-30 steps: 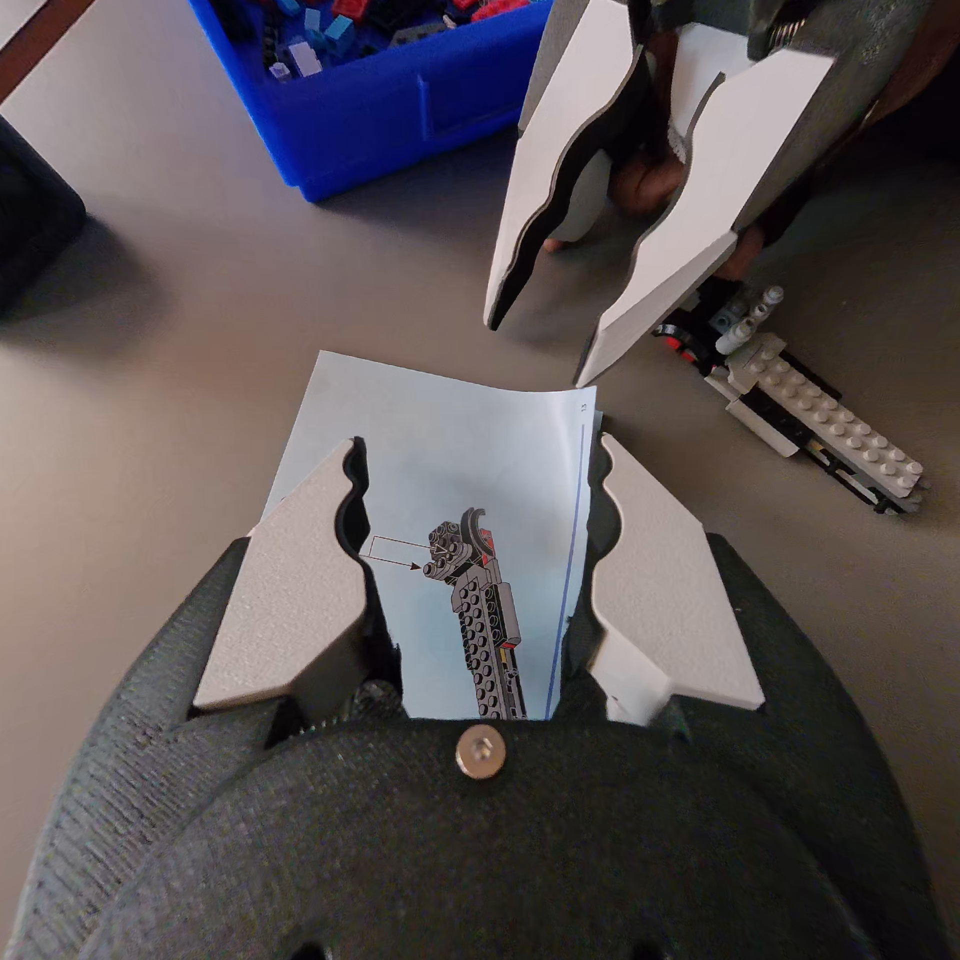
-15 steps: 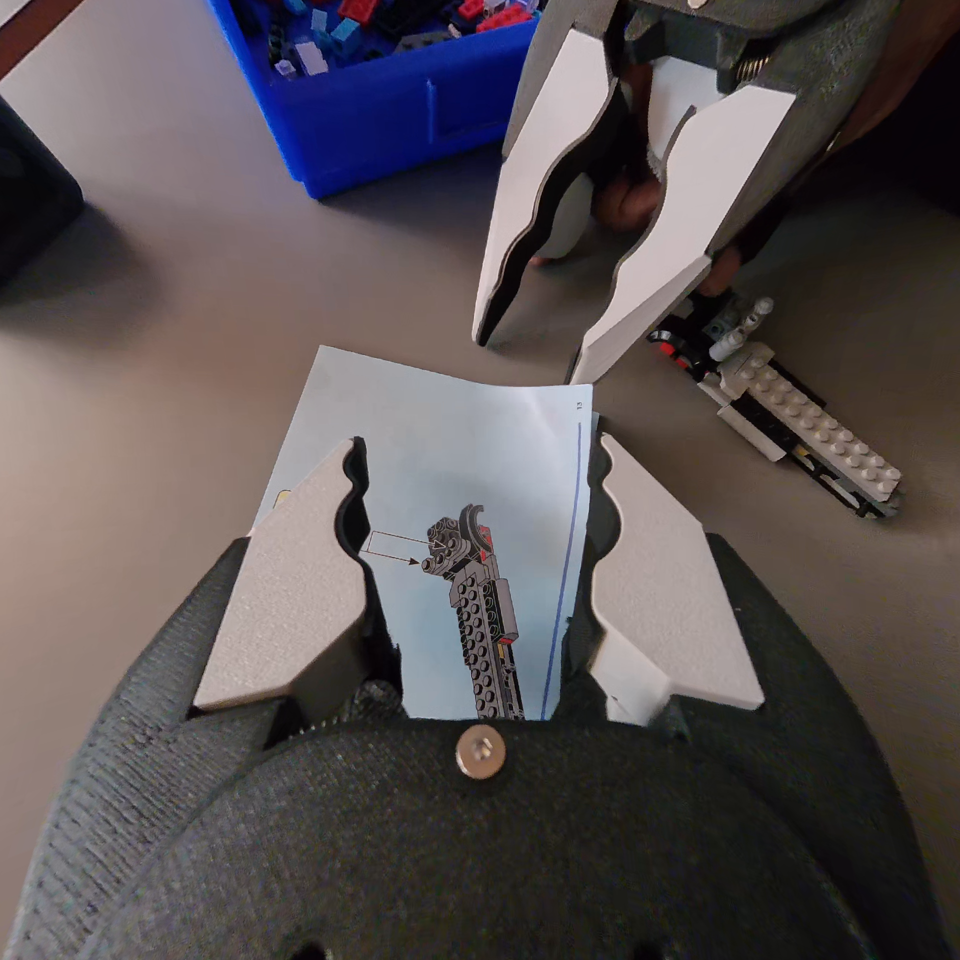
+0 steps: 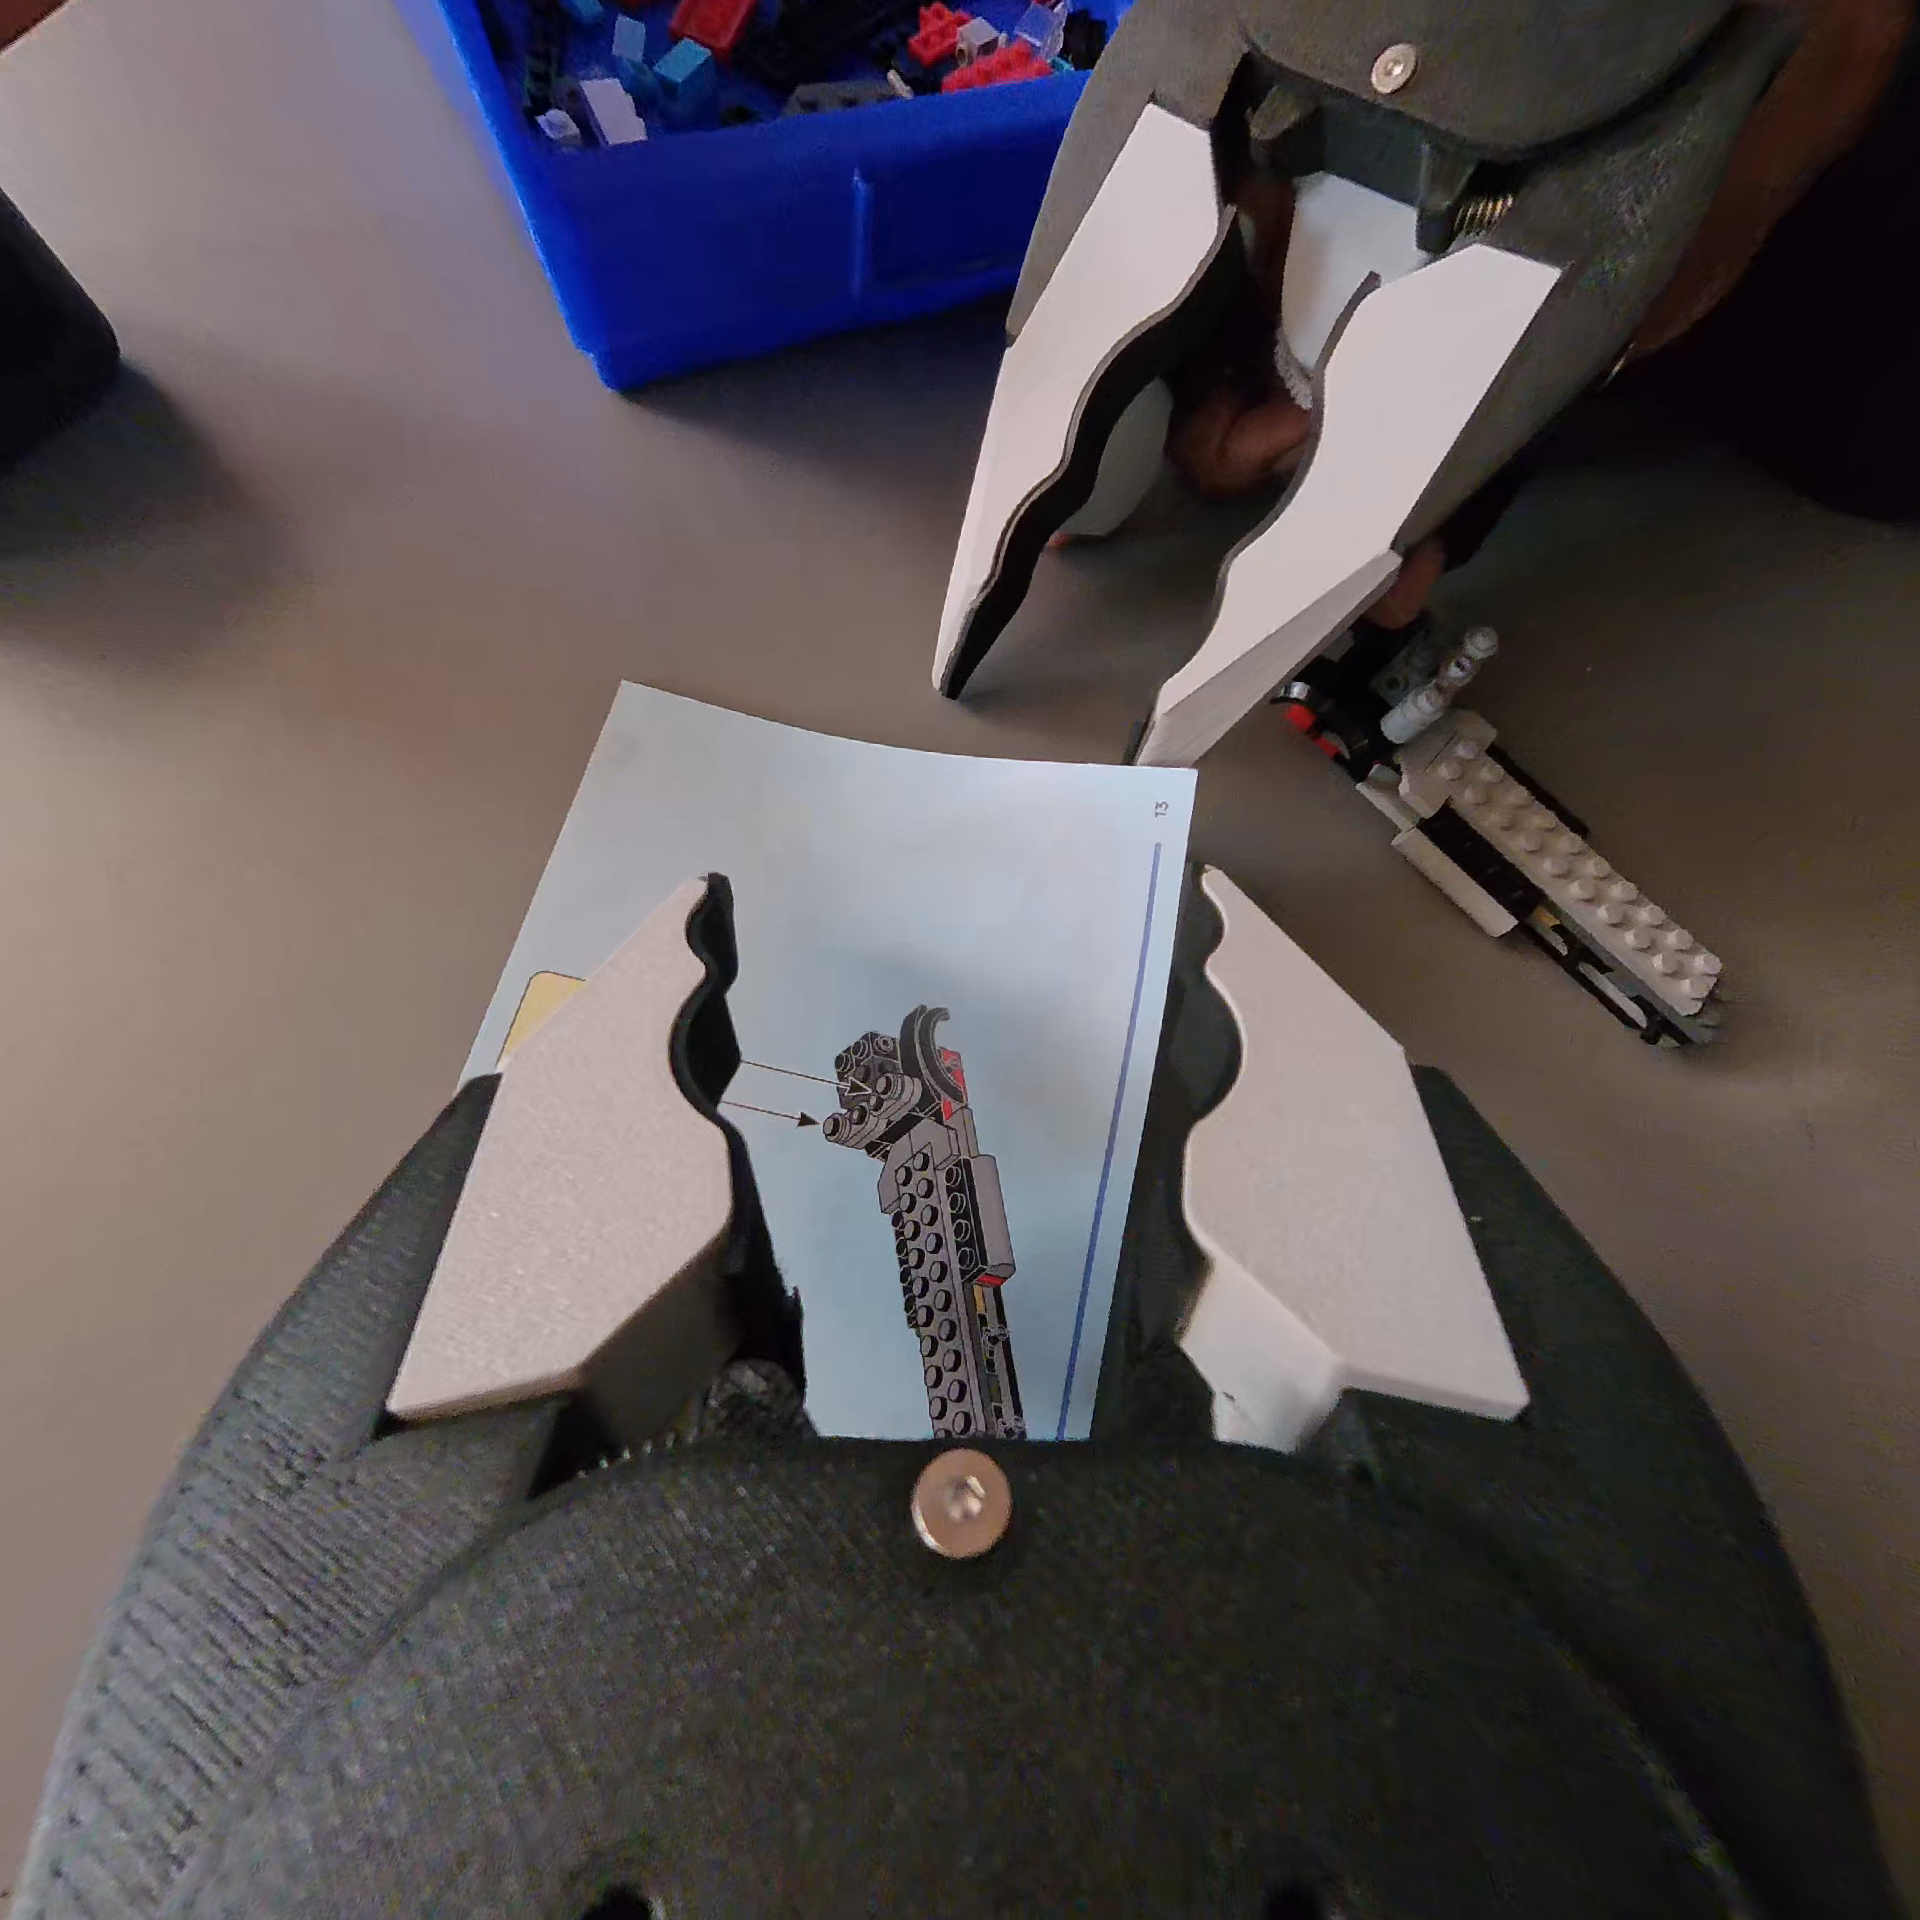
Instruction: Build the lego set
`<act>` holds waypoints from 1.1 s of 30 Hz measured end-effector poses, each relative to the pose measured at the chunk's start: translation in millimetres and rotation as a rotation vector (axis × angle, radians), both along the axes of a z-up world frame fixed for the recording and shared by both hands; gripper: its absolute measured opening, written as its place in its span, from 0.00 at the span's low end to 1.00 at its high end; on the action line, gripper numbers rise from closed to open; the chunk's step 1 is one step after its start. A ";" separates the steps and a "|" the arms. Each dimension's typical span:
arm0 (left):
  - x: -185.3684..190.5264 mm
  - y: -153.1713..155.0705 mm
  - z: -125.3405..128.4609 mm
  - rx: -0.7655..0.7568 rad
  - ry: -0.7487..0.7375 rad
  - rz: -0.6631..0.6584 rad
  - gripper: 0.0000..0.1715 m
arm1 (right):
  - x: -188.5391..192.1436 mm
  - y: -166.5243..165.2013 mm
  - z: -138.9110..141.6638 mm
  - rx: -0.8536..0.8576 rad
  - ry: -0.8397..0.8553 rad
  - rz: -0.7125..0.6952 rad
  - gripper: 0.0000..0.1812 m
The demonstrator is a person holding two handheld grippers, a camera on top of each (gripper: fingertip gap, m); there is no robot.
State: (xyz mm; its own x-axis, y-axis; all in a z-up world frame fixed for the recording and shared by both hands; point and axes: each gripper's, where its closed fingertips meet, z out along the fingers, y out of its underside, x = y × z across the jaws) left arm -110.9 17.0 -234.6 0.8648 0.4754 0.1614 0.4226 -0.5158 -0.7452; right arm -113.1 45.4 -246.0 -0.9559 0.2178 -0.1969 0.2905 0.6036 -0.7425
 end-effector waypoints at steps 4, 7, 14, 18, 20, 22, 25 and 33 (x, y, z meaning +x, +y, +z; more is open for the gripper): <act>1.0 0.0 -1.0 0.008 -0.019 0.001 0.50 | 0.1 0.1 -0.2 0.001 0.001 0.002 0.26; 1.3 -0.6 -2.5 0.007 -0.028 0.002 0.50 | 0.3 0.1 -0.2 0.002 0.001 0.003 0.26; 2.7 -0.3 -4.8 0.016 -0.060 0.005 0.50 | 1.5 0.1 0.2 -0.002 -0.004 0.013 0.27; 3.0 -0.4 -7.2 0.020 -0.081 0.009 0.50 | 2.4 0.2 0.7 -0.007 -0.010 0.018 0.27; 2.7 -0.4 -7.2 0.025 -0.083 0.010 0.50 | 2.5 0.2 0.8 -0.008 -0.012 0.019 0.28; 2.4 -0.4 -7.2 0.027 -0.084 0.012 0.50 | 2.5 0.2 0.7 -0.008 -0.011 0.019 0.28; 2.4 -0.4 -6.8 0.033 -0.087 0.012 0.50 | 2.9 0.2 0.8 -0.009 -0.012 0.021 0.28; 2.5 -0.5 -6.9 0.033 -0.086 0.012 0.50 | 4.0 0.2 2.1 -0.019 -0.019 0.029 0.29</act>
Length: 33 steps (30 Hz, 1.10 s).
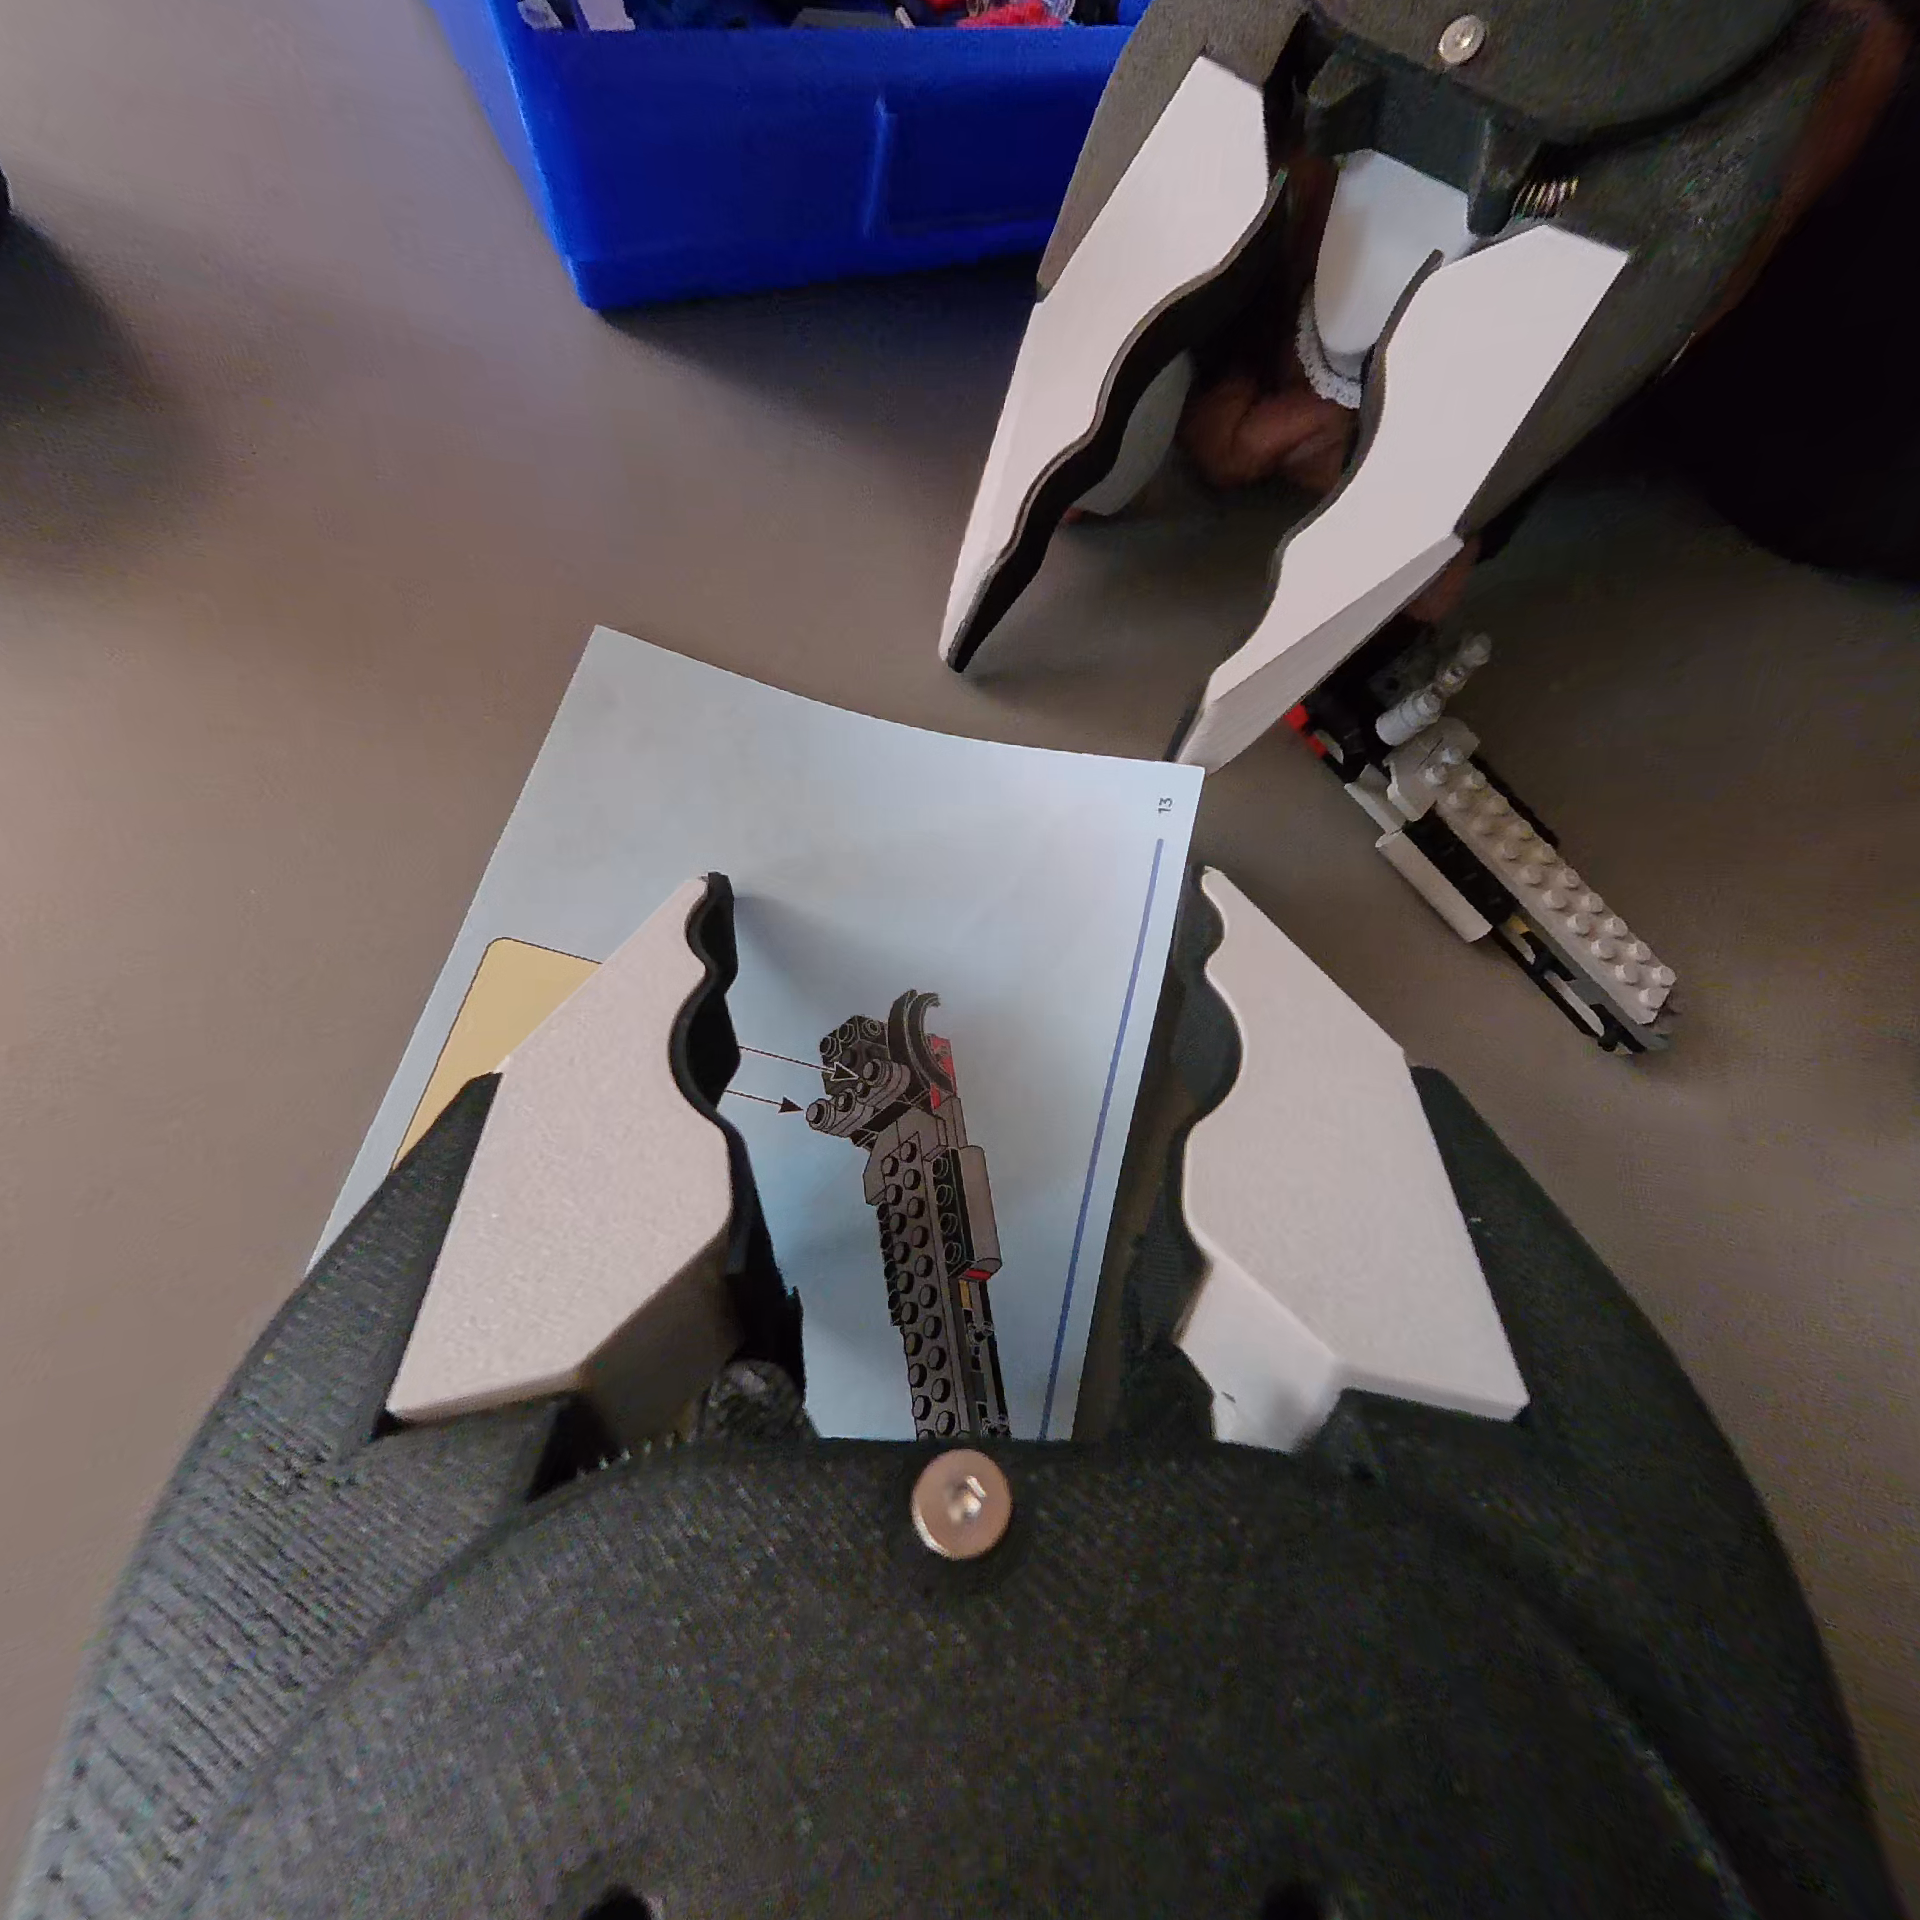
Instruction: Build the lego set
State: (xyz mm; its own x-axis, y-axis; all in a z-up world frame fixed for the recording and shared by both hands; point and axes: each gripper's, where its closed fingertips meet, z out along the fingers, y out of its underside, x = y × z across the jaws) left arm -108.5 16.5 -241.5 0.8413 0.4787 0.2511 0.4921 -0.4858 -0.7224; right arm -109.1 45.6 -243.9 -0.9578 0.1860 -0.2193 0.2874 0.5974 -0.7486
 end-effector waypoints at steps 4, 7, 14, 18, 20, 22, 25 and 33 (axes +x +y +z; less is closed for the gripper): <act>-0.1 -0.2 0.3 0.006 -0.004 0.002 0.50 | -0.7 0.8 6.9 -0.052 -0.035 -0.003 0.29; -0.3 -0.4 0.6 0.013 -0.008 0.003 0.50 | -2.3 1.4 11.4 -0.087 -0.062 -0.013 0.29; -0.5 -0.5 0.8 0.020 -0.012 0.005 0.50 | -3.2 1.8 13.3 -0.100 -0.065 -0.019 0.29; -0.5 -0.6 0.9 0.022 -0.014 0.006 0.50 | -4.6 1.8 14.3 -0.107 -0.069 -0.027 0.29; -0.5 -0.6 0.8 0.022 -0.014 0.006 0.50 | -4.9 1.6 13.9 -0.105 -0.068 -0.030 0.29; -0.5 -0.6 0.7 0.021 -0.014 0.006 0.50 | -5.0 1.4 12.8 -0.096 -0.062 -0.031 0.29; -0.5 -0.5 0.7 0.021 -0.014 0.006 0.50 | -5.5 0.8 10.6 -0.079 -0.047 -0.035 0.29; -0.3 -0.5 0.5 0.020 -0.013 0.006 0.50 | -8.1 0.3 7.4 -0.054 -0.025 -0.056 0.29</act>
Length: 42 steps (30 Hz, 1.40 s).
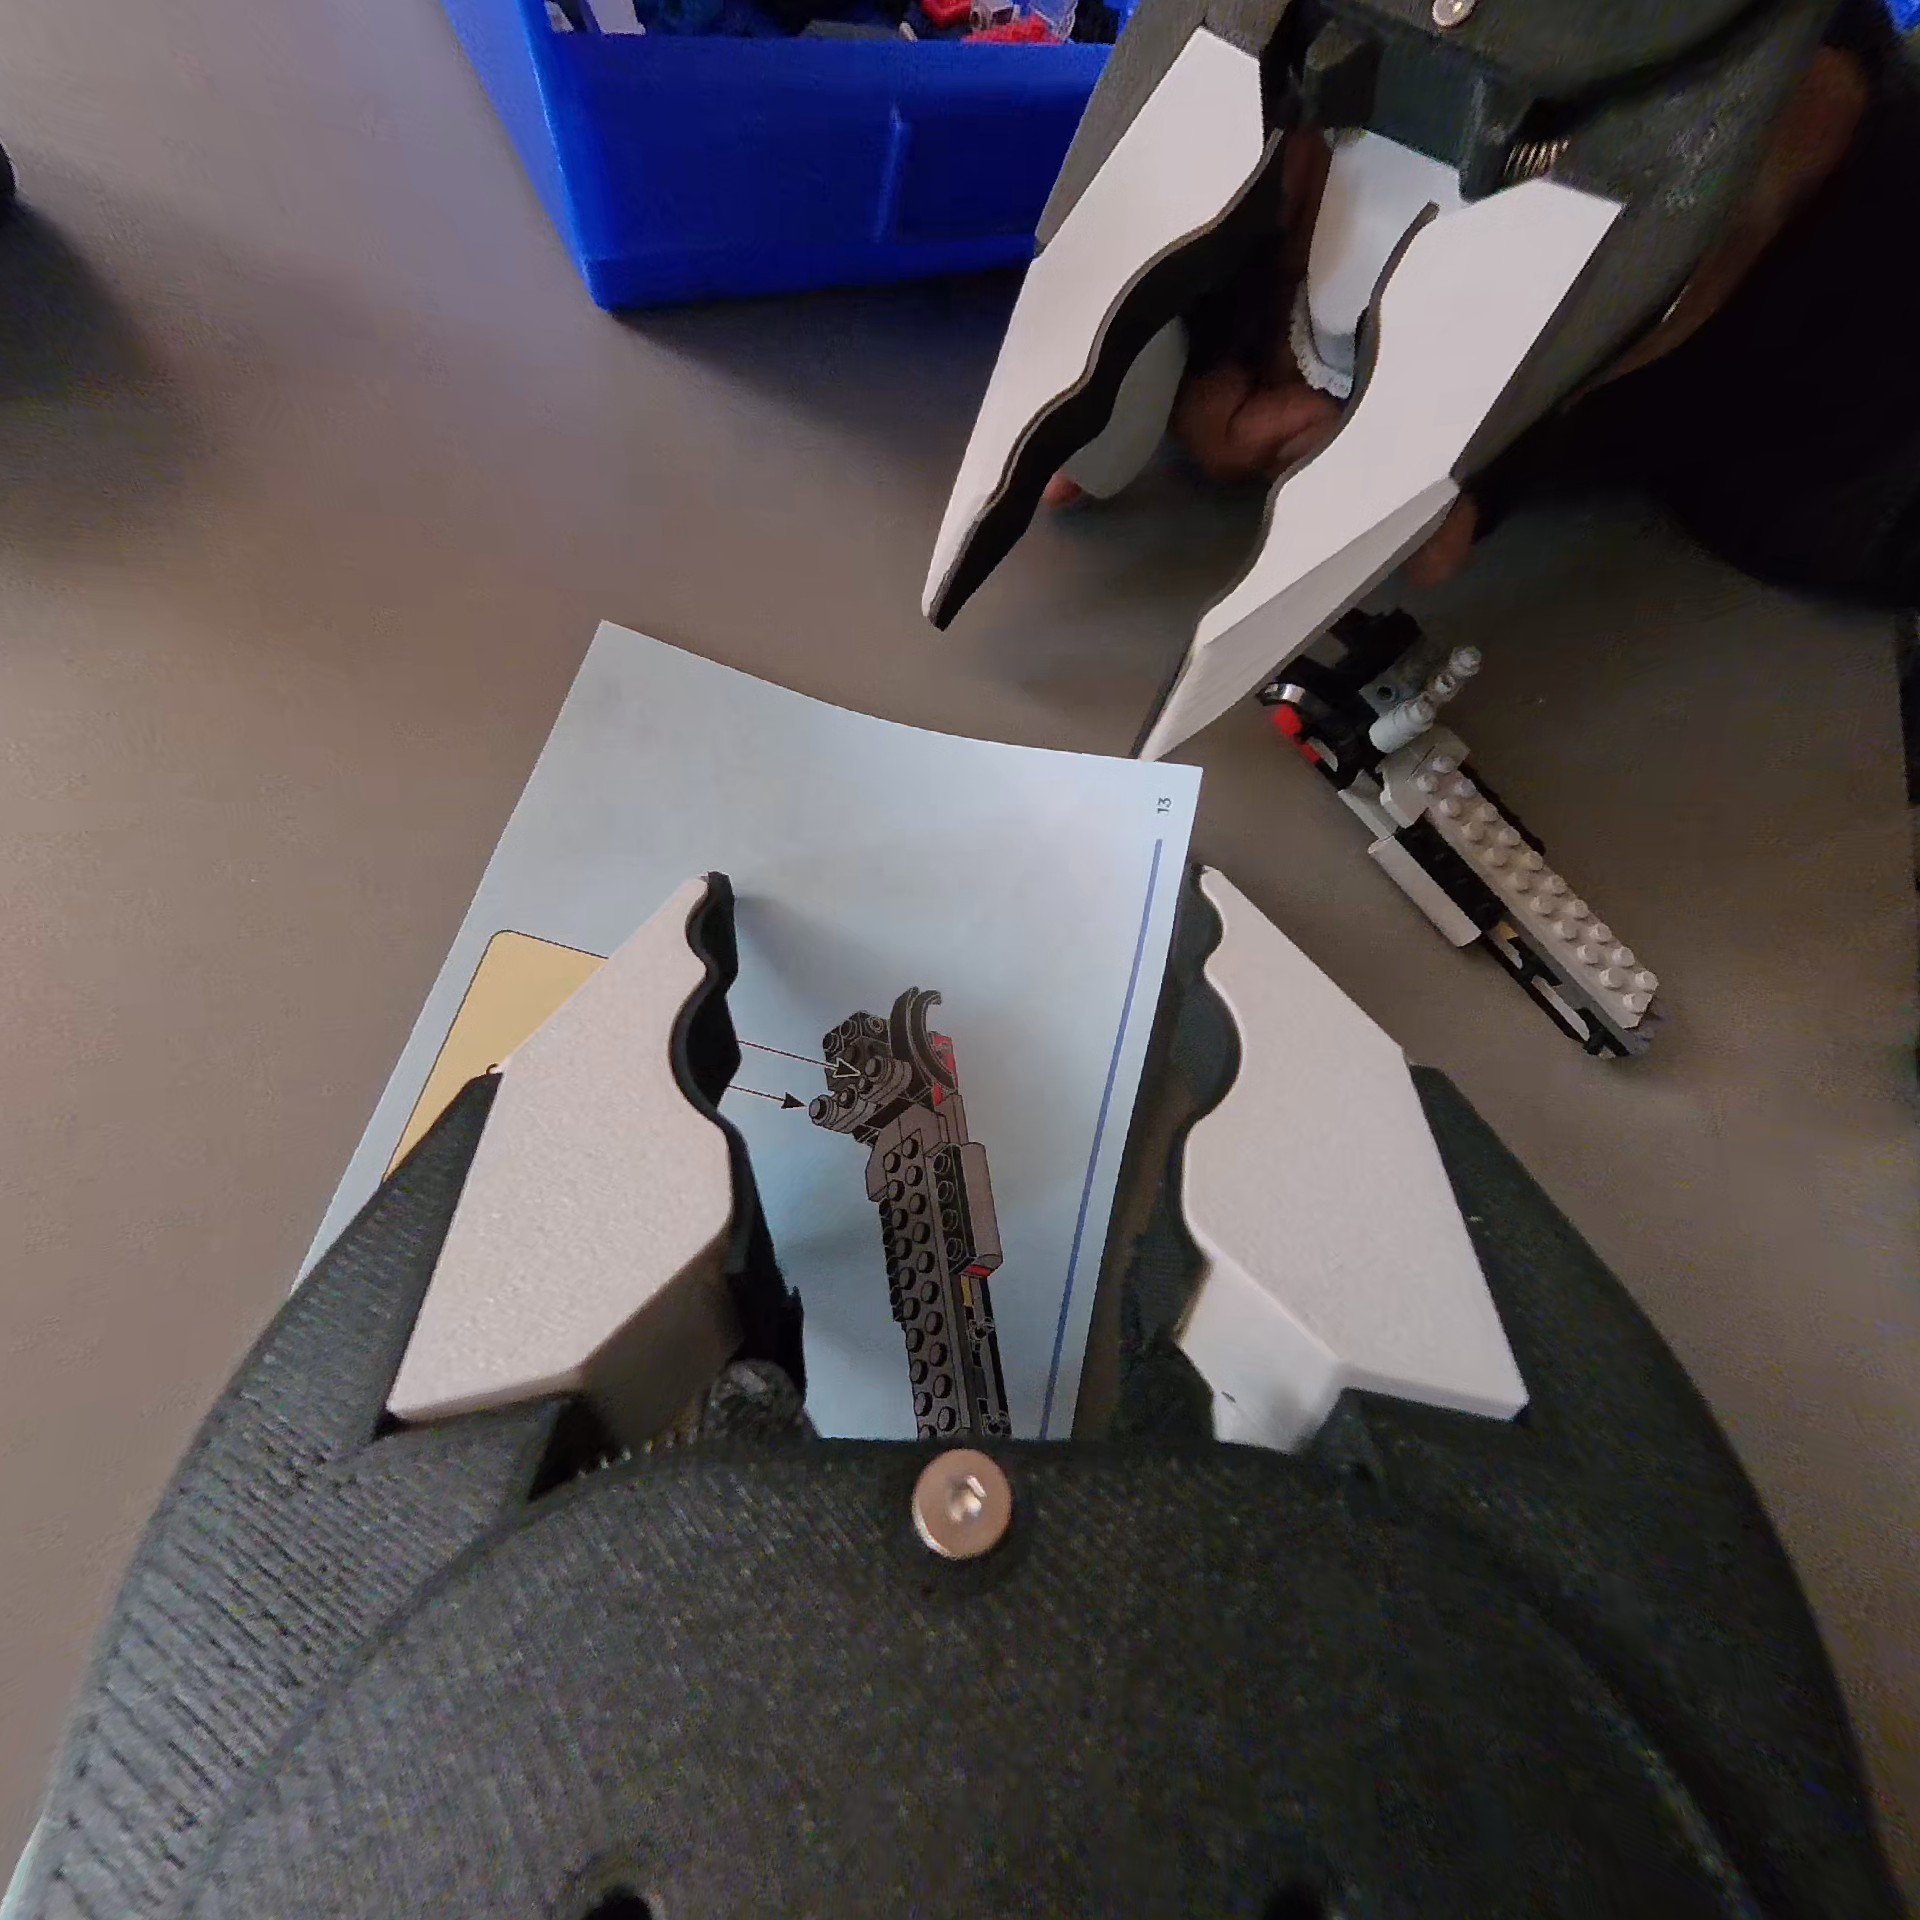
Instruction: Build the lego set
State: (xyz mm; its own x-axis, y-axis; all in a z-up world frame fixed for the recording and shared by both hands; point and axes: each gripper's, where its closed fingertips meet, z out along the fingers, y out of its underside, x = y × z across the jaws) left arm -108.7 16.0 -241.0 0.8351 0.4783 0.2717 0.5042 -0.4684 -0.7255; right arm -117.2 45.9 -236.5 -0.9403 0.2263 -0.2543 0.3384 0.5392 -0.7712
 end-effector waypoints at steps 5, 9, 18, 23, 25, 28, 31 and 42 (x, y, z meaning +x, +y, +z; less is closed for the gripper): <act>0.1 0.0 0.0 0.001 -0.001 0.000 0.50 | -1.9 -0.3 -2.2 0.018 0.011 -0.015 0.29; -0.3 -0.1 0.0 0.001 -0.003 0.004 0.50 | -3.1 -0.6 -3.0 0.025 0.024 -0.025 0.29; -0.6 -1.7 1.6 -0.059 0.046 0.003 0.50 | -2.5 -1.5 -6.7 0.057 0.049 -0.022 0.29; 0.2 0.6 6.8 -0.118 0.149 0.047 0.50 | -3.9 -2.0 -6.0 0.055 0.054 -0.029 0.29; 4.8 3.2 9.9 -0.109 0.182 0.084 0.49 | -5.0 -1.9 -5.6 0.052 0.053 -0.037 0.29; 16.1 8.9 13.8 -0.087 0.211 0.136 0.43 | -5.7 -2.0 -5.2 0.049 0.049 -0.040 0.29; 24.2 13.6 17.3 -0.081 0.254 0.186 0.35 | -5.2 -2.1 -5.1 0.048 0.050 -0.037 0.29; 24.6 18.6 8.7 -0.185 0.349 0.253 0.12 | -5.8 -1.9 -5.0 0.052 0.062 -0.042 0.29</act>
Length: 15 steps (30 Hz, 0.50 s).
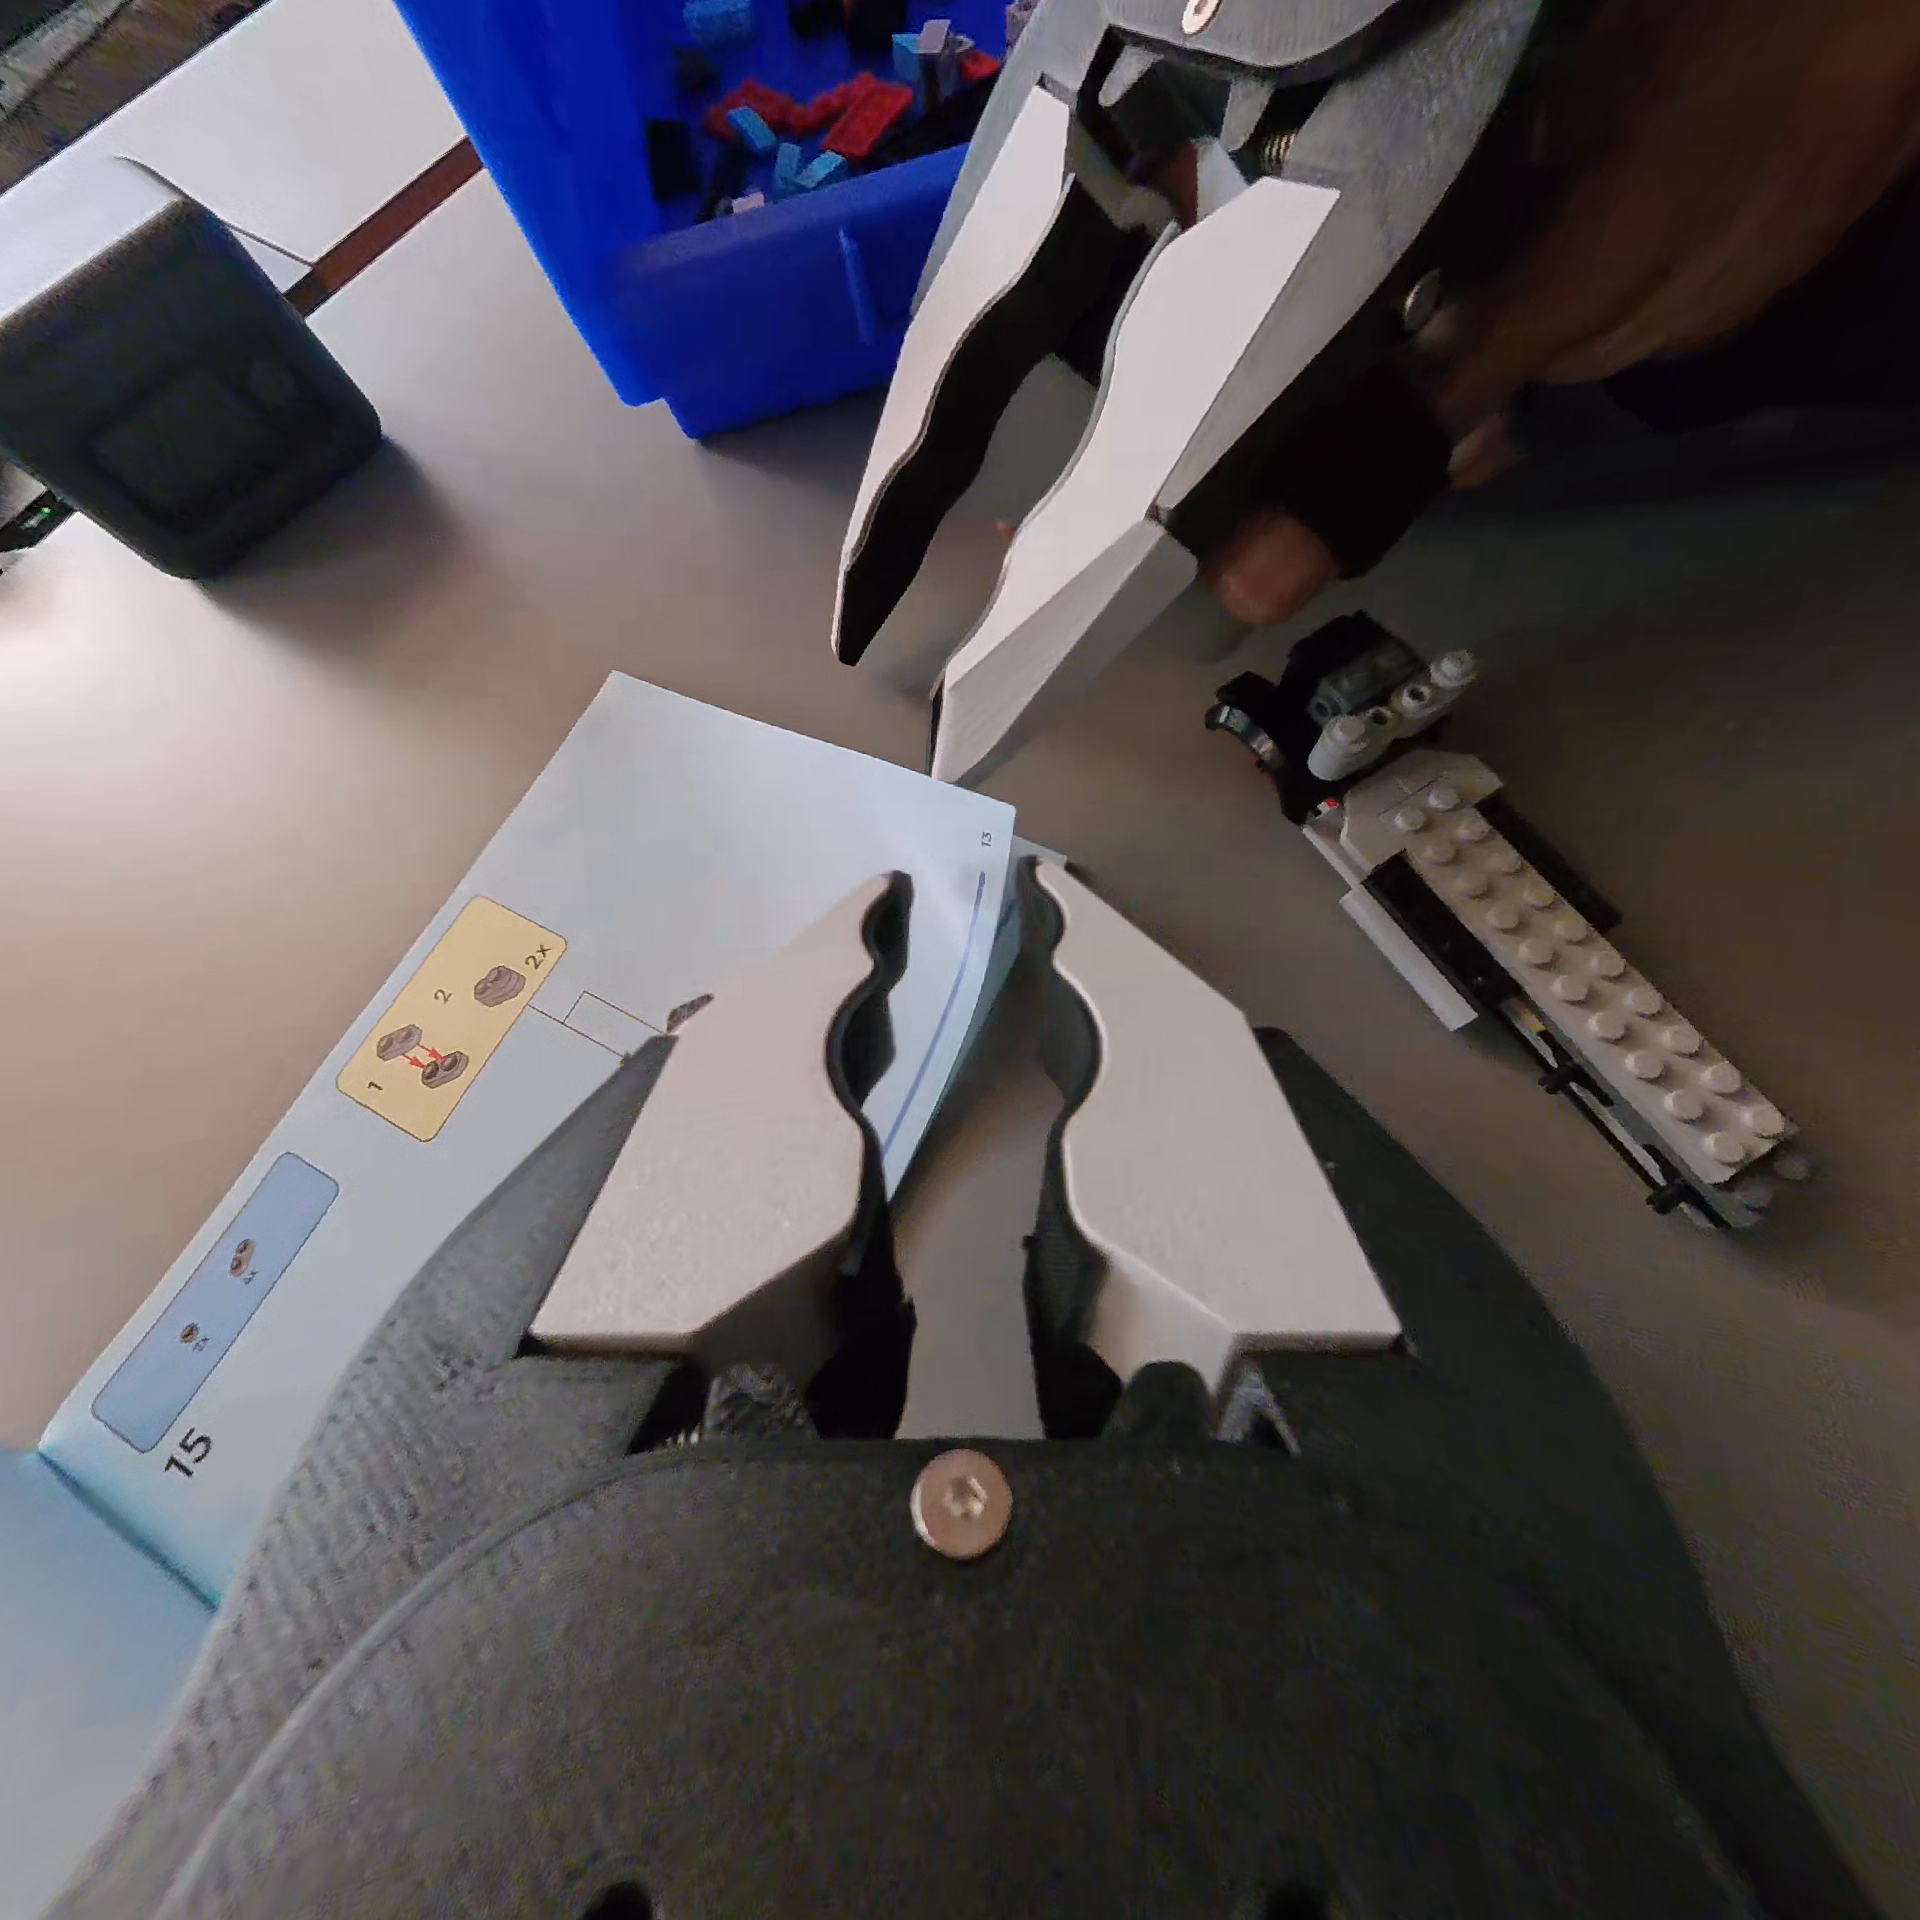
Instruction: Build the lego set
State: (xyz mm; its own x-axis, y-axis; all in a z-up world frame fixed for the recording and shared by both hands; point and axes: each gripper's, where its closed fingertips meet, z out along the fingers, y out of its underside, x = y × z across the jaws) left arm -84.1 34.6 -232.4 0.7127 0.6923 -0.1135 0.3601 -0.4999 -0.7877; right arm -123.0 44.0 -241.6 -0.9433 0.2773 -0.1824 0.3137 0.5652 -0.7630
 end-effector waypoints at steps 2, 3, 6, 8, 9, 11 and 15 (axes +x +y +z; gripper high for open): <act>-1.6 -3.3 1.8 0.021 -0.001 0.029 0.02 | 0.2 0.0 0.5 -0.004 0.000 0.001 0.29; -2.5 -5.9 3.9 0.043 -0.003 0.052 0.00 | 0.1 0.1 0.9 -0.007 -0.001 0.001 0.29; -4.6 -16.2 11.0 0.162 -0.036 0.130 0.00 | -0.3 0.2 2.2 -0.017 -0.004 -0.002 0.29; -4.5 -23.3 18.2 0.292 -0.071 0.175 0.00 | -0.7 0.5 3.1 -0.023 -0.006 -0.005 0.29; -4.7 -27.6 22.7 0.364 -0.083 0.199 0.00 | -0.8 0.6 3.5 -0.027 -0.006 -0.006 0.29; -4.0 -36.4 30.9 0.487 -0.101 0.233 0.00 | -1.1 0.8 4.1 -0.031 -0.008 -0.008 0.29; -0.5 -52.7 40.5 0.611 -0.101 0.275 0.00 | -1.6 0.8 4.4 -0.033 -0.005 -0.012 0.29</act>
